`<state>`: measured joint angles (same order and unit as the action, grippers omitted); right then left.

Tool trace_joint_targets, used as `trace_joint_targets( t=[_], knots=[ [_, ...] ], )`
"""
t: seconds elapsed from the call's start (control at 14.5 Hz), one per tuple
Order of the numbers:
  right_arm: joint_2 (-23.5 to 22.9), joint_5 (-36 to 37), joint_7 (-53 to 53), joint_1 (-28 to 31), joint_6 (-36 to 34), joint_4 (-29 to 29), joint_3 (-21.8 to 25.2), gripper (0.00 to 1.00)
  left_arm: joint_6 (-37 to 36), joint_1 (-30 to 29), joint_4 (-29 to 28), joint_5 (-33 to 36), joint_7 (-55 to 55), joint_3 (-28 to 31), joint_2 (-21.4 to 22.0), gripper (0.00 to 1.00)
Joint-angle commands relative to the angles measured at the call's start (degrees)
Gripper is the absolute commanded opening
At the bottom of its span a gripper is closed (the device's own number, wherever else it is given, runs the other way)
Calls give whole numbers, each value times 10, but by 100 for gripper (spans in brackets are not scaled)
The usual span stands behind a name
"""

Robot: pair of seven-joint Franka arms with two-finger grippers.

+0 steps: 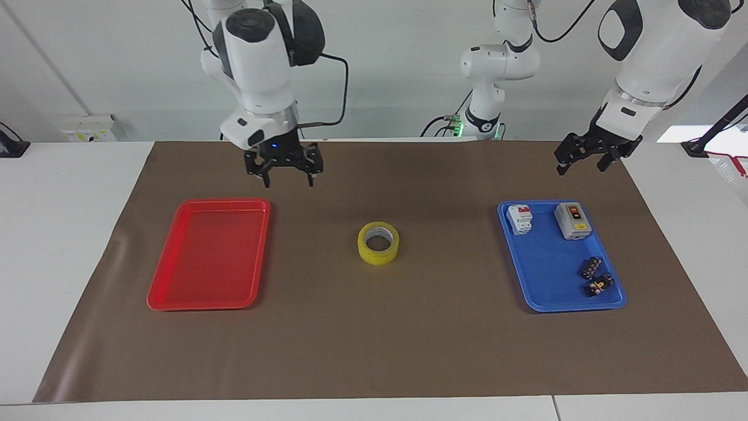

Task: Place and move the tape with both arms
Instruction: 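Reach the right gripper to the tape on the table and grasp it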

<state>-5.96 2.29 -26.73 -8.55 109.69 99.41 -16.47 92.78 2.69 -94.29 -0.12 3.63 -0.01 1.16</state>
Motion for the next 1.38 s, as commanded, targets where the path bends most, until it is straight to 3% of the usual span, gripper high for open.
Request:
trace_joint_targets(
  t=[0.0, 0.28, 0.62, 0.83, 1.31],
  knots=[
    [-45, 11, -38, -28, 62, 7, 2, 100, -11, -22, 3, -10, -21, -2, 8, 100],
    [-67, 24, -52, -54, 117, 39, 2, 100, -7, -32, 2, -9, -22, -2, 7, 100],
    [-152, 89, -106, -95, 191, 40, 2, 100, -8, -25, 0, -9, -20, -3, 9, 100],
    [-180, 111, -106, -93, 226, 40, 3, 100, -8, -27, 0, -9, -20, -3, 9, 100],
    [-185, 133, -103, -89, 286, 97, 2, 100, -8, -28, 0, -9, -20, -3, 8, 100]
  ],
)
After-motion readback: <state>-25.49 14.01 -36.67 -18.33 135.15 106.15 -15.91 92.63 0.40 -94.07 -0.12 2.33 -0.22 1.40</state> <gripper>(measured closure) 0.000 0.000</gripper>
